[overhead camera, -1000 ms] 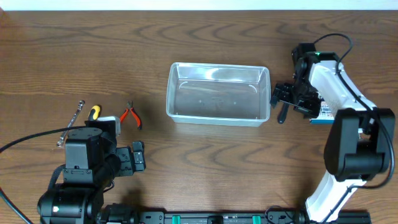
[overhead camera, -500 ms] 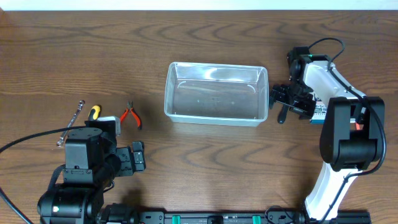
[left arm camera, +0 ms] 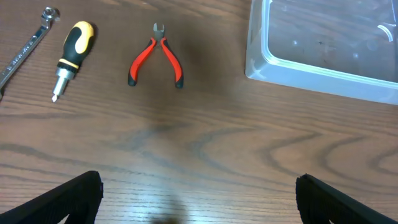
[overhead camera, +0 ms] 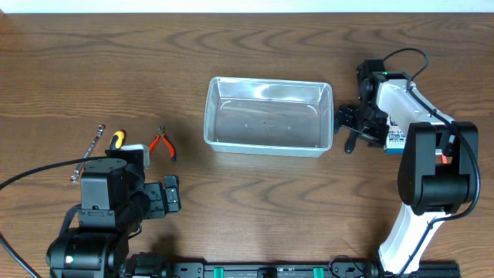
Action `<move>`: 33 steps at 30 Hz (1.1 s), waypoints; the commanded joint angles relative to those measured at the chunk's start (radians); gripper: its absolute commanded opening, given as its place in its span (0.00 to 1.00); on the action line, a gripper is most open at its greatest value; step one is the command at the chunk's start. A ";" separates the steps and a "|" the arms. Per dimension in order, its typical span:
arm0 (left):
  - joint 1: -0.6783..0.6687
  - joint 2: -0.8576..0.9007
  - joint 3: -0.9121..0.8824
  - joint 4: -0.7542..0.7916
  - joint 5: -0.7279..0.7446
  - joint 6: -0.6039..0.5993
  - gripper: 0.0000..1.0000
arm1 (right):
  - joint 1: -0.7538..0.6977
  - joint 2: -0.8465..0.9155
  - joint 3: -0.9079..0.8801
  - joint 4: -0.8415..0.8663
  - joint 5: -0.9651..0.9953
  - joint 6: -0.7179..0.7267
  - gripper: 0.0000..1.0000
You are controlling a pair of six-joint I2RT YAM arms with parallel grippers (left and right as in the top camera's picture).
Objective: Pack container
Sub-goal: 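Move right gripper to the black-yellow screwdriver and grasp it, then lift screwdriver with right gripper, place it in the container, release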
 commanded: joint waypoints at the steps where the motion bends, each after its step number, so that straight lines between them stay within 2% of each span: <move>1: 0.004 0.004 0.019 -0.003 -0.005 0.010 0.98 | 0.008 0.042 -0.048 -0.003 0.049 0.014 0.81; 3: 0.004 0.004 0.019 -0.003 -0.005 0.010 0.98 | 0.008 0.042 -0.048 -0.003 0.049 0.014 0.75; 9: 0.004 0.004 0.019 -0.003 -0.005 0.010 0.98 | 0.008 0.042 -0.048 0.006 0.049 0.014 0.69; 15: 0.004 0.004 0.019 -0.003 -0.005 0.010 0.98 | 0.008 0.042 -0.048 0.012 0.049 0.014 0.41; 21: 0.004 0.004 0.019 -0.003 -0.005 0.010 0.98 | 0.008 0.042 -0.048 0.012 0.049 0.014 0.31; 23: 0.004 0.004 0.019 -0.003 -0.005 0.010 0.98 | 0.008 0.042 -0.048 0.012 0.049 0.014 0.24; 28: 0.004 0.004 0.019 -0.003 -0.005 0.010 0.98 | 0.008 0.042 -0.048 0.012 0.049 0.014 0.20; 32: 0.004 0.004 0.019 -0.003 -0.005 0.010 0.98 | 0.008 0.042 -0.048 0.015 0.050 0.013 0.01; 33: 0.004 0.004 0.019 -0.003 -0.005 0.010 0.98 | 0.008 0.042 -0.048 0.017 0.050 0.013 0.01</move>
